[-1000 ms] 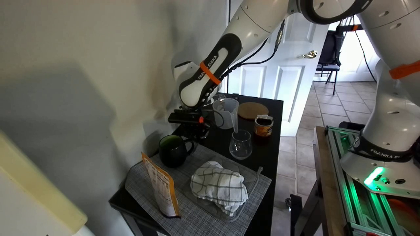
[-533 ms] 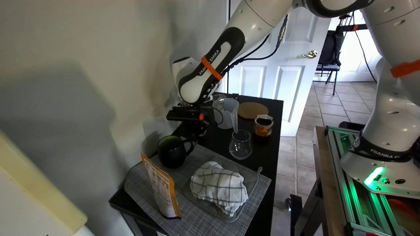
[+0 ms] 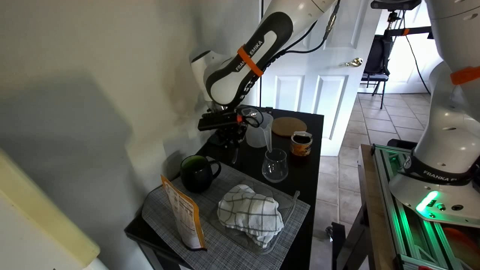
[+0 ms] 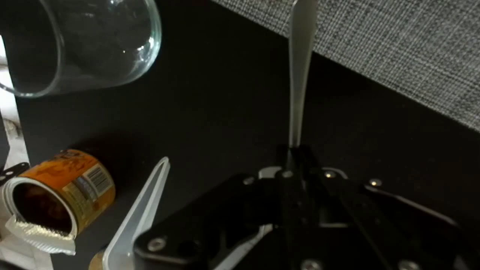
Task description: Transfer the spoon to the jug
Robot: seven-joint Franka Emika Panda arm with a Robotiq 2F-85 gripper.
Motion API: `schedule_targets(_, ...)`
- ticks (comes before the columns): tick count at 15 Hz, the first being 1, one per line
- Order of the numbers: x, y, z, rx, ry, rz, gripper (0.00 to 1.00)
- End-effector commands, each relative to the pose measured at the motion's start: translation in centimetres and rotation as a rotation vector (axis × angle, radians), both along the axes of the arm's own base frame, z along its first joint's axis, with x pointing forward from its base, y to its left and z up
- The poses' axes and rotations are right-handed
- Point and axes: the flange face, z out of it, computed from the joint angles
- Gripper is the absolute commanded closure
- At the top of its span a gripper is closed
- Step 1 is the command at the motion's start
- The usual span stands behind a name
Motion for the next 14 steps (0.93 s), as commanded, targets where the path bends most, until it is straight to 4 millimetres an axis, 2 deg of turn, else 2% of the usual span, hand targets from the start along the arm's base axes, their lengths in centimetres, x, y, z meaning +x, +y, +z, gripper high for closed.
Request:
schedule_targets(1,-1.0,-0.5,2.8,-0.07,-0.053,0.036,0.98)
schedule_targets(7,-1.7,-1.1,6.2,-0.117,-0.116,0.058,0.98)
schedule_targets(14,-6.6,-4.6,12.6,-0.25,-0.228,-0.082,0.98)
